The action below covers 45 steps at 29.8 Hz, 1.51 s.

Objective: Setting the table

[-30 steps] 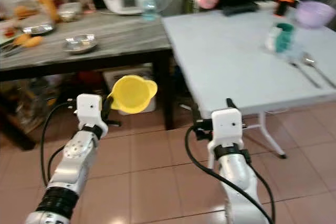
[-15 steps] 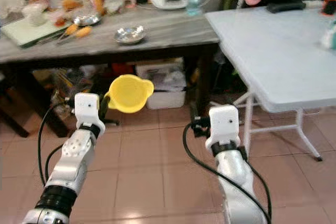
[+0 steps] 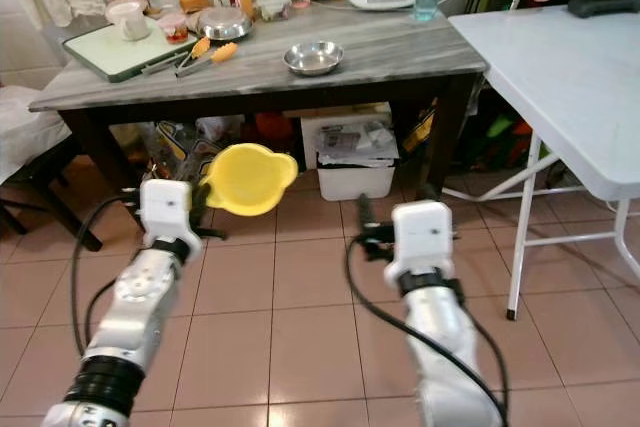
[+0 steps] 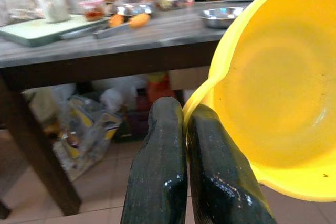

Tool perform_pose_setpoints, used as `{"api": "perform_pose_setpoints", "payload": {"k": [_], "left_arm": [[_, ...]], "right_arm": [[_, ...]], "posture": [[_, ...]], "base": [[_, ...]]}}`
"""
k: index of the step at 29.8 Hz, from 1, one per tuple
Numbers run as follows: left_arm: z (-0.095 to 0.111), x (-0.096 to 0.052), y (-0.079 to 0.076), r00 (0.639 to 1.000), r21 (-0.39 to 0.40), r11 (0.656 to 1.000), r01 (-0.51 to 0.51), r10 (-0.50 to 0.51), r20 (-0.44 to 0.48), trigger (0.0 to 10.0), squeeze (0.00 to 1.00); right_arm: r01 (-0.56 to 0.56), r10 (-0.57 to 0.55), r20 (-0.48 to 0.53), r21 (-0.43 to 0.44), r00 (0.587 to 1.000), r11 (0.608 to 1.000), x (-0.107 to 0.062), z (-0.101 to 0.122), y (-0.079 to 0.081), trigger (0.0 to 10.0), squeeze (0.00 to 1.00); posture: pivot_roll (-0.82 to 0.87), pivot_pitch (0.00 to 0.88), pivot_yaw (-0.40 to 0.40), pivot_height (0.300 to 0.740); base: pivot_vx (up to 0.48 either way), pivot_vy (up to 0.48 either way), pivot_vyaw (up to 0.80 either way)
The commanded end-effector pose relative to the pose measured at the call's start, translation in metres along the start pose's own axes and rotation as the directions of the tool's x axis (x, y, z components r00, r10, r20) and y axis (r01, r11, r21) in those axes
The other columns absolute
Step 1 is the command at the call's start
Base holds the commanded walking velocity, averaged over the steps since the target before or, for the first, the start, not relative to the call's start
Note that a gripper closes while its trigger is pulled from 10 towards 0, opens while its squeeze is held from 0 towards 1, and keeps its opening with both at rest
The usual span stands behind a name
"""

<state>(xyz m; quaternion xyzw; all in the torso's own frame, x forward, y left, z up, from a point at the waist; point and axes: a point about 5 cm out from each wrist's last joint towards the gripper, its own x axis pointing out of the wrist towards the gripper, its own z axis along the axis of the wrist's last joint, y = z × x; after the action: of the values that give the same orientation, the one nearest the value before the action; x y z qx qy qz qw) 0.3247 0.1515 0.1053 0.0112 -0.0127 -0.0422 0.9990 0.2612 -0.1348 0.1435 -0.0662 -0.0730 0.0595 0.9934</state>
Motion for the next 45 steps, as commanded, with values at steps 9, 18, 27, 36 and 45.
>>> {"api": "perform_pose_setpoints", "payload": {"k": [9,18,27,36,45], "left_arm": [[0.002,-0.004,-0.016,0.996,-0.033,0.996,0.082,-0.081,0.027,10.0,0.00],[0.004,-0.002,-0.018,0.996,-0.043,0.995,0.091,-0.090,0.028,10.0,0.00],[0.003,0.001,-0.022,0.994,-0.047,0.993,0.112,-0.111,0.025,10.0,0.00],[0.002,0.002,-0.027,0.991,-0.055,0.990,0.132,-0.131,0.021,10.0,0.00],[0.001,0.001,-0.028,0.991,-0.054,0.989,0.137,-0.136,0.020,10.0,0.00]], "right_arm": [[0.015,-0.015,0.015,-0.022,1.000,1.000,0.001,0.003,-0.006,10.0,0.00],[0.001,0.000,0.032,-0.035,0.999,0.999,0.003,0.007,-0.004,10.0,0.00],[0.001,0.000,0.026,-0.025,1.000,1.000,0.001,0.005,0.001,10.0,0.00],[0.012,-0.011,0.020,-0.016,1.000,1.000,0.001,0.002,0.001,10.0,0.00],[0.012,-0.011,0.017,-0.028,1.000,1.000,0.000,0.000,0.000,10.0,0.00]], "posture": [[-0.08,0.033,0.094,0.740],[-0.08,0.024,0.099,0.740],[-0.09,0.013,0.108,0.740],[-0.10,0.008,0.112,0.740],[-0.10,0.007,0.112,0.740]], "base": [[0.000,0.000,0.00],[0.224,0.000,0.00],[0.317,0.000,0.00],[0.420,0.000,0.00],[0.480,0.000,0.00]]}}
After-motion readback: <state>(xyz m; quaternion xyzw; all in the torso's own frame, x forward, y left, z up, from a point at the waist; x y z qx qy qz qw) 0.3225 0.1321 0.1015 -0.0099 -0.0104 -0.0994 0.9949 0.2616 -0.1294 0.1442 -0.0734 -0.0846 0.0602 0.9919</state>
